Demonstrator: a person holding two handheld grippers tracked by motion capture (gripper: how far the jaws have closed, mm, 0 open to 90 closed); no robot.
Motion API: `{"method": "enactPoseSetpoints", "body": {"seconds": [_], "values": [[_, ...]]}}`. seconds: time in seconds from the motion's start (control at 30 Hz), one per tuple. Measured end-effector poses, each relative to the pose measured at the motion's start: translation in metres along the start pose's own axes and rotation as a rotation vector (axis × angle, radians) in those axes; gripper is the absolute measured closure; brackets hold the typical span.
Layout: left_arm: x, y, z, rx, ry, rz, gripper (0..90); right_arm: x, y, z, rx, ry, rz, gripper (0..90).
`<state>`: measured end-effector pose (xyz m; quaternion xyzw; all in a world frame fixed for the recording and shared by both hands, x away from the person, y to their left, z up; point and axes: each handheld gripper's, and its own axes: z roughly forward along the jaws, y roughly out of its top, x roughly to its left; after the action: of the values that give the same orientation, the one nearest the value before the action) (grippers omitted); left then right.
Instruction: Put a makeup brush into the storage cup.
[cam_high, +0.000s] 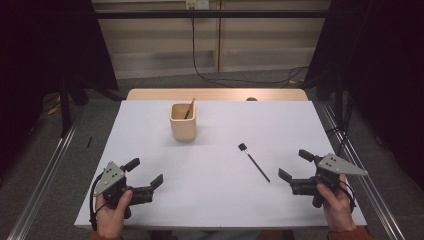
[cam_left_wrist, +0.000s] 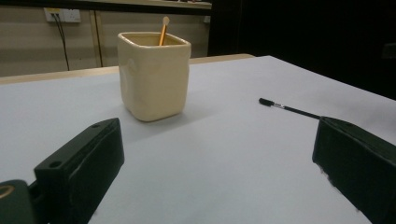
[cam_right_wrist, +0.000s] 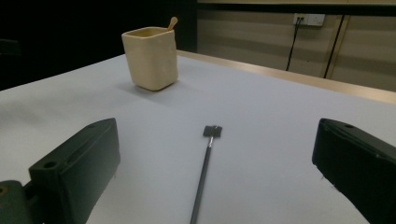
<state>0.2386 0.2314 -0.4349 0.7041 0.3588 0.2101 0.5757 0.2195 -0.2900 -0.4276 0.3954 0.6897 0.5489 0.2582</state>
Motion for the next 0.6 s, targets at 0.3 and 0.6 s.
{"method": "enactPoseSetpoints", "body": {"seconds": [0.3, 0.6], "values": [[-0.005, 0.002, 0.003, -0.017, -0.015, 0.029, 2.1, 0.000, 0.024, 0.026, -0.025, 0.018, -0.028, 0.4], [0.004, -0.001, 0.008, 0.020, -0.020, 0.019, 2.1, -0.006, 0.044, 0.052, -0.030, -0.011, -0.036, 0.4]]}}
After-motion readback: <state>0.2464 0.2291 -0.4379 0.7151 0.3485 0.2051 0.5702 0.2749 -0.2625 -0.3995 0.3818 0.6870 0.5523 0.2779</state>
